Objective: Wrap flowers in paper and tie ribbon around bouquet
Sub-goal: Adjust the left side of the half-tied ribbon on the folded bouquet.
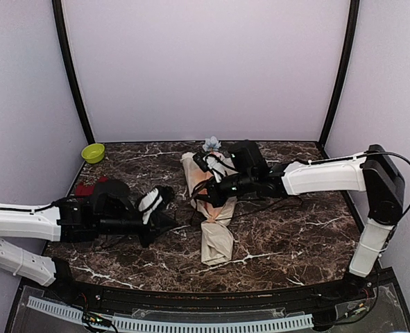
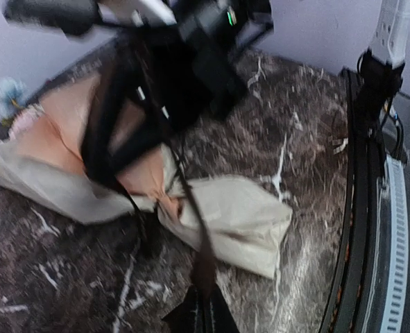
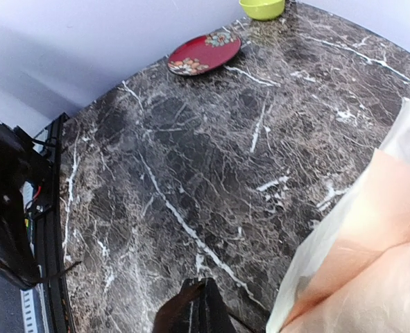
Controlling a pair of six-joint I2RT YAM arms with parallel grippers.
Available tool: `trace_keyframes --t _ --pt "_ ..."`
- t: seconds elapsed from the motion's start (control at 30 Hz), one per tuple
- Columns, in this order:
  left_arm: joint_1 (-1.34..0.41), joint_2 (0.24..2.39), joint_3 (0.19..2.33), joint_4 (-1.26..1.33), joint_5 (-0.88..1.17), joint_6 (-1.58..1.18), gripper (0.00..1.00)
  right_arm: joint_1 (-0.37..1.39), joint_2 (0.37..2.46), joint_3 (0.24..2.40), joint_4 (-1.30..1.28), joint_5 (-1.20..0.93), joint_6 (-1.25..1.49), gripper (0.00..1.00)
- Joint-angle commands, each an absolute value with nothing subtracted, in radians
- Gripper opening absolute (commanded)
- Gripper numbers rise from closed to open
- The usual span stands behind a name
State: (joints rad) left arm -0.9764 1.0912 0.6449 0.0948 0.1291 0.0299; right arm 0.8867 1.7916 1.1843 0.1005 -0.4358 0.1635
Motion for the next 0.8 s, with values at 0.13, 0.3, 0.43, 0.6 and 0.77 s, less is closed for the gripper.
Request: trace_keyframes --t 0.13,0.3,0.43,0.6,0.77 --pt "-1.104 1.195 0.44 0.2 -0.157 -0.114 0.0 0.885 1.722 1.265 -0.164 -0.299 0.045 0.0" --pt "-1.144 1.334 0.473 0.111 -0.314 -0.091 0.24 0.89 1.68 1.256 -0.199 -0.271 0.037 0.0" --pt "-1.187 1.382 0.477 0.133 -0.296 -0.06 0.54 0.91 1.688 1.302 -0.276 -0.267 -0.016 0.0" --pt "-1.189 1.254 0.448 0.259 -0.25 -0.023 0.61 0.922 1.711 1.36 -0.372 -0.28 -0.046 0.0" --pt "-1.078 1.099 0.396 0.559 -0.15 0.039 0.71 0.938 1.7 1.366 -0.378 -0.271 -0.033 0.0"
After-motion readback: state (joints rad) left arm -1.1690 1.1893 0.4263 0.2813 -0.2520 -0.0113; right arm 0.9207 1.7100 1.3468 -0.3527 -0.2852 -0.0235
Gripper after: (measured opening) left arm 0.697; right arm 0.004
